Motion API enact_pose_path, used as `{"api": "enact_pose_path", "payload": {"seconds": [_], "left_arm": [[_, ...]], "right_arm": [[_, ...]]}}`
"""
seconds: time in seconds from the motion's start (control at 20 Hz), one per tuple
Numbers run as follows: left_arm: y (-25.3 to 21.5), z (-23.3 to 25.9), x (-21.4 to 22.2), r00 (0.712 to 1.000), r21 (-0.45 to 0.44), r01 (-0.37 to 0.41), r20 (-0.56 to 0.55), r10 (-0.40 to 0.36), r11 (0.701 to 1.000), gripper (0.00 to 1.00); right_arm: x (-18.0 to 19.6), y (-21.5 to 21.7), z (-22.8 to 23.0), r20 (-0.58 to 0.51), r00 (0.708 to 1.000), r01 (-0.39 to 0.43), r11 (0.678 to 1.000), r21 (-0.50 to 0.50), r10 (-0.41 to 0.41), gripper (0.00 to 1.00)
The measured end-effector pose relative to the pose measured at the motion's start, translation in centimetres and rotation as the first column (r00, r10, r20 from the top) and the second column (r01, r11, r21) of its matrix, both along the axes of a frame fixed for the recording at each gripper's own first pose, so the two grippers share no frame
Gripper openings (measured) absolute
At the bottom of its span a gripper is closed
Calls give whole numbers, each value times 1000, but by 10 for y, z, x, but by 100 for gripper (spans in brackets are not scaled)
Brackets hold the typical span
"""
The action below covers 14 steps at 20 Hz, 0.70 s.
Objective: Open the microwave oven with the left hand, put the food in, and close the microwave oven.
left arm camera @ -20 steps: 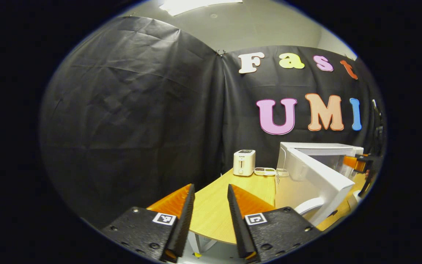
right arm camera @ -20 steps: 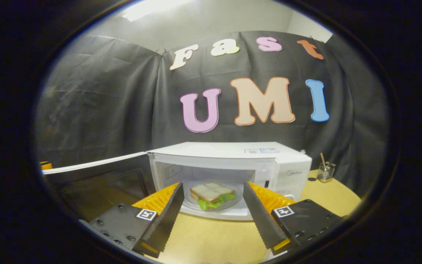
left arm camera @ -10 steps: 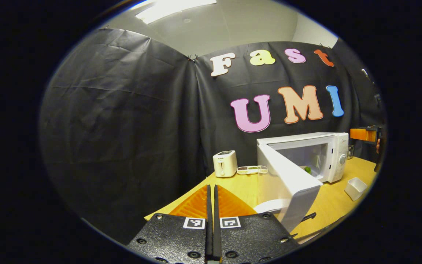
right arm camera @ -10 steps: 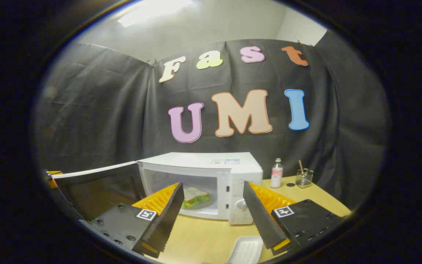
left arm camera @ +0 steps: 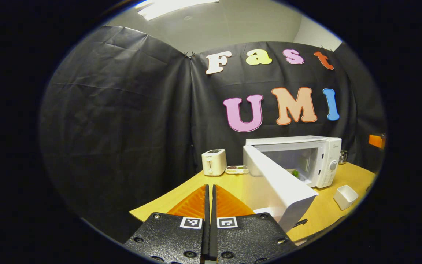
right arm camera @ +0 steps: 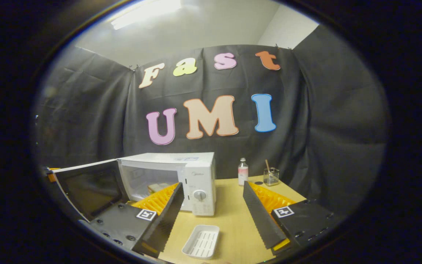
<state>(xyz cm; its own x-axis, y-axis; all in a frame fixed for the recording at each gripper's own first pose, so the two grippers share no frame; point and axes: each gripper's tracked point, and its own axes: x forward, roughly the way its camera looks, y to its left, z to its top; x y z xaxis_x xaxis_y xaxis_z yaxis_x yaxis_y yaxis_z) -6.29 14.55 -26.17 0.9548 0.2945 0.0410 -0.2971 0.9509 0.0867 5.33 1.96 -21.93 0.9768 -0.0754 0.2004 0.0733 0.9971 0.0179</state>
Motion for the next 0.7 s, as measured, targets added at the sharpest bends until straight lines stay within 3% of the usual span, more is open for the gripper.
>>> {"api": "enact_pose_path", "payload": {"seconds": [0.5, 0.55, 0.6, 0.7], "left_arm": [[-99, -7, 41, 987, -29, 159, -31, -160, 987, 1], [-109, -7, 45, 984, -34, 174, -29, -175, 984, 1], [-121, -7, 50, 981, -43, 193, -25, -194, 980, 1], [-142, -6, 60, 972, -65, 234, -18, -236, 970, 1]], "right_arm": [[-31, -64, -12, -9, 997, 80, 997, 0, -80, 99], [-35, -67, -10, -5, 996, 88, 996, 1, -88, 92], [-39, -70, -7, 4, 996, 90, 996, 3, -90, 99], [-43, -73, -7, 6, 996, 92, 996, -6, -92, 99]]}}
